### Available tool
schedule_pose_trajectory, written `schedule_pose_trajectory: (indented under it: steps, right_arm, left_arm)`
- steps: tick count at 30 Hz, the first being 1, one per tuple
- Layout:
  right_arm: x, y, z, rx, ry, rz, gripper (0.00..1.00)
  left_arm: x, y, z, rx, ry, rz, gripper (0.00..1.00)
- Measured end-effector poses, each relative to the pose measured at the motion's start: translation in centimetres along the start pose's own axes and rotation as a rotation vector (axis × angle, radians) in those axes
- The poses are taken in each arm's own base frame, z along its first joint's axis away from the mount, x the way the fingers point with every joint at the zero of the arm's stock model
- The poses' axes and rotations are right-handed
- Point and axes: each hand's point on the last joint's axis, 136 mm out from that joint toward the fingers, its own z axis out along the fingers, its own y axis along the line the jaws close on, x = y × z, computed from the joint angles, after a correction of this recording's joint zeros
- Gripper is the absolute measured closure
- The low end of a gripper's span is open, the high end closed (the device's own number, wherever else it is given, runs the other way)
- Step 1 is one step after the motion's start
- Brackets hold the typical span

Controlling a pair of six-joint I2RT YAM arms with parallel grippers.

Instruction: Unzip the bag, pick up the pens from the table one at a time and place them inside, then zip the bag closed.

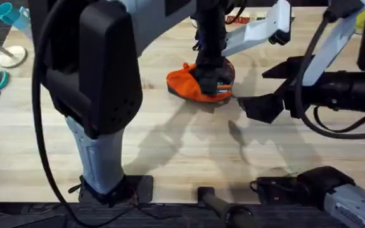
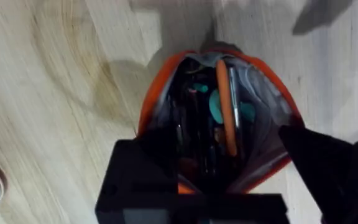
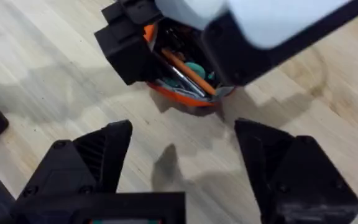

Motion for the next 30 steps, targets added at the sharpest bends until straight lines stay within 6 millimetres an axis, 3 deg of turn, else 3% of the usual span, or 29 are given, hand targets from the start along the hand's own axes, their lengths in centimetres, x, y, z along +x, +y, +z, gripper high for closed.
schedule_pose_trajectory:
  steps: [16, 30]
  right_arm:
    - [0.0, 0.0, 0.0, -0.001, 0.000, 0.000, 0.004]
    - [0.0, 0.0, 0.0, -0.001, 0.000, 0.000, 0.004]
  left_arm:
    - [-0.1, 0.1, -0.7, -0.016, -0.002, 0.003, 0.006]
    - [0.3, -1.0, -8.3, -0.172, -0.017, 0.007, 0.004]
